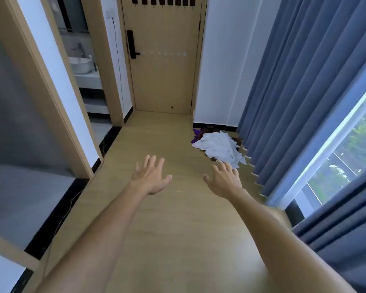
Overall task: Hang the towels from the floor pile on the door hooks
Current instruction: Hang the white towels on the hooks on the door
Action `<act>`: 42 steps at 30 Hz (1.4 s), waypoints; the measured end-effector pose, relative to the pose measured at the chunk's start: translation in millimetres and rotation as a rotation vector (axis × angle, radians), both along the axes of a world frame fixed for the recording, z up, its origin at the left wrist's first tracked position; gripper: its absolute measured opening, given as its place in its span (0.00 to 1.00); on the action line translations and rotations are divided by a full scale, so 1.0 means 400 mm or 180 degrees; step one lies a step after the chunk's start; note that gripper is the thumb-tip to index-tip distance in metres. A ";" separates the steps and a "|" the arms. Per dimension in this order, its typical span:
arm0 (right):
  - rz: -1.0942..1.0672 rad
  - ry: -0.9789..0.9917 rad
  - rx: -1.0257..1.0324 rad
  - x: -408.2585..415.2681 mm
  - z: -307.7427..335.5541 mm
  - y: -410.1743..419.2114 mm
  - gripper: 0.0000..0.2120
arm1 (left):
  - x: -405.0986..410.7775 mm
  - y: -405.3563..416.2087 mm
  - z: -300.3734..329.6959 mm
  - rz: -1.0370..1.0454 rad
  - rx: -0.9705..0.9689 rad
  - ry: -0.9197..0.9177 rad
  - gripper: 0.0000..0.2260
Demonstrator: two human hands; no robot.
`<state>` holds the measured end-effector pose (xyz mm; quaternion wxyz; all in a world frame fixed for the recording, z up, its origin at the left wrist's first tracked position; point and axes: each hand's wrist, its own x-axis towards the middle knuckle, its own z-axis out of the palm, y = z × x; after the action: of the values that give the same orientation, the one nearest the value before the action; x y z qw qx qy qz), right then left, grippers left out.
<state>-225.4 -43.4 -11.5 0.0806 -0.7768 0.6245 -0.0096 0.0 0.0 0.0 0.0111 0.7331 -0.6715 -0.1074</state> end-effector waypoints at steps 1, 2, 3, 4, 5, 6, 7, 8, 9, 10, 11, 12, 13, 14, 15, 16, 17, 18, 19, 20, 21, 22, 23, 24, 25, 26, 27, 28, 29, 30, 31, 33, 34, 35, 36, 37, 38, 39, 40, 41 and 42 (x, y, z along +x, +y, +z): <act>-0.0007 0.0001 0.0000 0.017 0.001 -0.048 0.27 | 0.019 -0.046 0.000 -0.0032 0.0027 -0.0036 0.31; -0.0058 -0.0040 -0.0016 0.034 0.001 -0.094 0.27 | 0.038 -0.092 0.002 -0.0029 0.0062 -0.0037 0.31; -0.0080 -0.0044 -0.0045 0.049 0.001 -0.144 0.26 | 0.058 -0.143 0.004 -0.0044 0.0083 -0.0085 0.31; -0.0095 -0.0064 -0.0032 0.063 0.004 -0.190 0.26 | 0.077 -0.190 0.011 -0.0047 0.0106 -0.0089 0.31; -0.0096 -0.0029 -0.0040 0.074 0.001 -0.234 0.26 | 0.092 -0.239 0.013 -0.0057 0.0136 -0.0087 0.31; -0.0085 -0.0003 -0.0040 0.083 -0.002 -0.273 0.26 | 0.100 -0.282 0.012 -0.0085 0.0167 -0.0088 0.31; -0.0083 0.0025 -0.0053 0.087 -0.008 -0.311 0.26 | 0.109 -0.325 0.009 -0.0098 0.0180 -0.0101 0.31; -0.0101 0.0018 -0.0067 0.090 -0.012 -0.355 0.26 | 0.115 -0.375 0.006 -0.0106 0.0179 -0.0120 0.30; -0.0110 0.0043 -0.0087 0.091 -0.017 -0.388 0.26 | 0.117 -0.414 0.003 -0.0116 0.0191 -0.0139 0.30; -0.0122 0.0052 -0.0095 0.089 -0.022 -0.416 0.26 | 0.117 -0.447 -0.001 -0.0136 0.0211 -0.0155 0.30; -0.0149 0.0043 -0.0100 0.085 -0.030 -0.457 0.26 | 0.117 -0.494 -0.006 -0.0164 0.0217 -0.0156 0.30; -0.0166 0.0038 -0.0101 0.079 -0.039 -0.496 0.26 | 0.113 -0.539 -0.013 -0.0199 0.0235 -0.0163 0.30; -0.0185 0.0044 -0.0079 0.071 -0.050 -0.534 0.26 | 0.109 -0.583 -0.021 -0.0235 0.0256 -0.0164 0.30; -0.0219 0.0040 -0.0038 0.063 -0.062 -0.575 0.26 | 0.104 -0.629 -0.029 -0.0260 0.0290 -0.0155 0.30; -0.0260 0.0040 0.0005 0.053 -0.075 -0.621 0.26 | 0.099 -0.678 -0.039 -0.0283 0.0314 -0.0163 0.30; -0.0312 0.0058 0.0054 0.043 -0.084 -0.671 0.26 | 0.095 -0.728 -0.046 -0.0297 0.0346 -0.0201 0.30; -0.0361 0.0066 0.0088 0.033 -0.092 -0.724 0.26 | 0.091 -0.780 -0.052 -0.0307 0.0356 -0.0221 0.29; -0.0409 0.0056 0.0117 0.025 -0.096 -0.782 0.26 | 0.087 -0.836 -0.056 -0.0304 0.0356 -0.0217 0.29; -0.0427 0.0053 0.0123 0.018 -0.100 -0.840 0.26 | 0.084 -0.889 -0.061 -0.0304 0.0346 -0.0214 0.29; -0.0433 0.0053 0.0109 0.012 -0.102 -0.898 0.25 | 0.079 -0.943 -0.063 -0.0292 0.0342 -0.0201 0.29; -0.0423 0.0066 0.0094 0.007 -0.102 -0.962 0.25 | 0.075 -1.002 -0.064 -0.0269 0.0342 -0.0184 0.29; -0.0401 0.0074 0.0091 0.003 -0.098 -1.024 0.24 | 0.070 -1.060 -0.062 -0.0247 0.0354 -0.0165 0.29; -0.0377 0.0072 0.0104 0.002 -0.092 -1.084 0.24 | 0.067 -1.115 -0.058 -0.0233 0.0373 -0.0146 0.29; -0.0355 0.0060 0.0120 0.004 -0.085 -1.141 0.23 | 0.065 -1.168 -0.053 -0.0210 0.0380 -0.0128 0.29; -0.0335 0.0048 0.0123 0.008 -0.078 -1.198 0.24 | 0.066 -1.220 -0.048 -0.0183 0.0360 -0.0113 0.29; -0.0325 0.0029 0.0134 0.016 -0.068 -1.255 0.24 | 0.068 -1.273 -0.041 -0.0164 0.0333 -0.0103 0.29; -0.0317 -0.0016 0.0146 0.025 -0.060 -1.313 0.25 | 0.072 -1.325 -0.035 -0.0164 0.0305 -0.0103 0.29; -0.0292 -0.0050 0.0170 0.038 -0.053 -1.365 0.25 | 0.077 -1.372 -0.030 -0.0182 0.0295 -0.0128 0.29; -0.0252 -0.0056 0.0180 0.052 -0.052 -1.412 0.25 | 0.083 -1.416 -0.027 -0.0196 0.0289 -0.0171 0.29; -0.0211 -0.0048 0.0163 0.067 -0.055 -1.458 0.25 | 0.090 -1.460 -0.027 -0.0196 0.0273 -0.0207 0.29; -0.0174 -0.0029 0.0145 0.083 -0.059 -1.505 0.24 | 0.100 -1.505 -0.029 -0.0192 0.0263 -0.0229 0.29; -0.0138 0.0000 0.0158 0.114 -0.074 -1.600 0.24 | 0.125 -1.596 -0.039 -0.0190 0.0261 -0.0240 0.29; -0.0134 0.0014 0.0180 0.131 -0.084 -1.646 0.25 | 0.138 -1.642 -0.048 -0.0198 0.0262 -0.0246 0.29; -0.0135 0.0031 0.0200 0.147 -0.096 -1.691 0.25 | 0.153 -1.687 -0.059 -0.0204 0.0265 -0.0250 0.29; -0.0133 0.0051 0.0205 0.163 -0.110 -1.737 0.25 | 0.169 -1.736 -0.073 -0.0205 0.0267 -0.0243 0.29; -0.0126 0.0077 0.0193 0.179 -0.124 -1.786 0.26 | 0.187 -1.787 -0.086 -0.0203 0.0276 -0.0231 0.29; -0.0118 0.0108 0.0173 0.195 -0.136 -1.836 0.26 | 0.207 -1.842 -0.100 -0.0200 0.0294 -0.0222 0.29; -0.0121 0.0136 0.0162 0.210 -0.147 -1.888 0.26 | 0.228 -1.899 -0.114 -0.0195 0.0312 -0.0207 0.30; -0.0140 0.0152 0.0171 0.224 -0.157 -1.942 0.26 | 0.250 -1.959 -0.128 -0.0188 0.0317 -0.0174 0.30; -0.0173 0.0166 0.0203 0.236 -0.166 -1.998 0.27 | 0.272 -2.021 -0.140 -0.0187 0.0315 -0.0127 0.30; -0.0217 0.0187 0.0256 0.247 -0.171 -2.053 0.27 | 0.294 -2.082 -0.148 -0.0198 0.0323 -0.0081 0.30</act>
<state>-126.6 -864.5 -80.1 0.0930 -0.7512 0.6525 0.0356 117.7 -833.0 -59.1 -0.0380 0.7128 -0.6877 -0.1323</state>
